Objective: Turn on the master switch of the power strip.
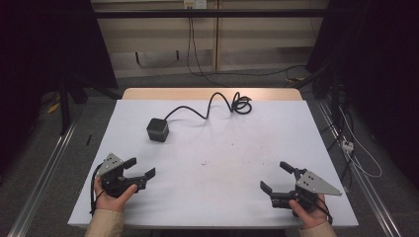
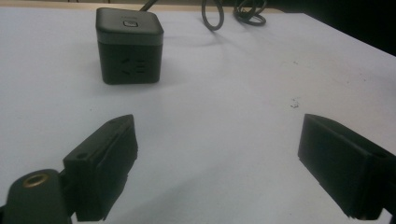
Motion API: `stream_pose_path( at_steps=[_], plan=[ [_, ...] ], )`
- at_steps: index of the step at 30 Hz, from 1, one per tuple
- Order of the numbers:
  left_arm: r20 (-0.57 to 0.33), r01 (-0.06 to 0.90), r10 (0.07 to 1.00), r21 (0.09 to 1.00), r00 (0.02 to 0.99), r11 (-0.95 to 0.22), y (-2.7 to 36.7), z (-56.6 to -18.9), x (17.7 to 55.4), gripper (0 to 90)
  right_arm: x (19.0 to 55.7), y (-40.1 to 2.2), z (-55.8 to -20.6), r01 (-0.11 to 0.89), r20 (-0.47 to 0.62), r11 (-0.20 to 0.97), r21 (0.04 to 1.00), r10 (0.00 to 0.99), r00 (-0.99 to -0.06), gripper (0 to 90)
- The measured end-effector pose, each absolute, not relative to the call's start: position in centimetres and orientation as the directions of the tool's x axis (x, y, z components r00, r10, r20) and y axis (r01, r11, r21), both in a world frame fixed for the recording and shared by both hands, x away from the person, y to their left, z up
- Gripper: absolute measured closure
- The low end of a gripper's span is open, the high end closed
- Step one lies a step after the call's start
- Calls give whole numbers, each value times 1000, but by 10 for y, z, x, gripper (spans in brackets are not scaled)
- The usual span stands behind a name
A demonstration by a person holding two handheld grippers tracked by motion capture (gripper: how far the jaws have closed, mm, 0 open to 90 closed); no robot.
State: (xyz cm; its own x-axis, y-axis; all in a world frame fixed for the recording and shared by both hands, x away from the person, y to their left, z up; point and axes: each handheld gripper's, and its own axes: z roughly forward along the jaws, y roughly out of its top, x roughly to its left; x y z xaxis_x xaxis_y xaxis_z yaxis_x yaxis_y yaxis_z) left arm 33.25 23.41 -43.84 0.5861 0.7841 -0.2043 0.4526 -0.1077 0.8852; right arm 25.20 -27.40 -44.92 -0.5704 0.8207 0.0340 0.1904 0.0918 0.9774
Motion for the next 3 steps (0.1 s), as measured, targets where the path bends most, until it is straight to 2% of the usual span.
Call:
stream_pose_path(
  at_steps=[3],
  plan=[
    [-209, 449, 782, 888, 588, -100, 235, -439, 332, 72, 252, -274, -450, 192, 32, 96, 977, 820, -571, 43]
  ],
)
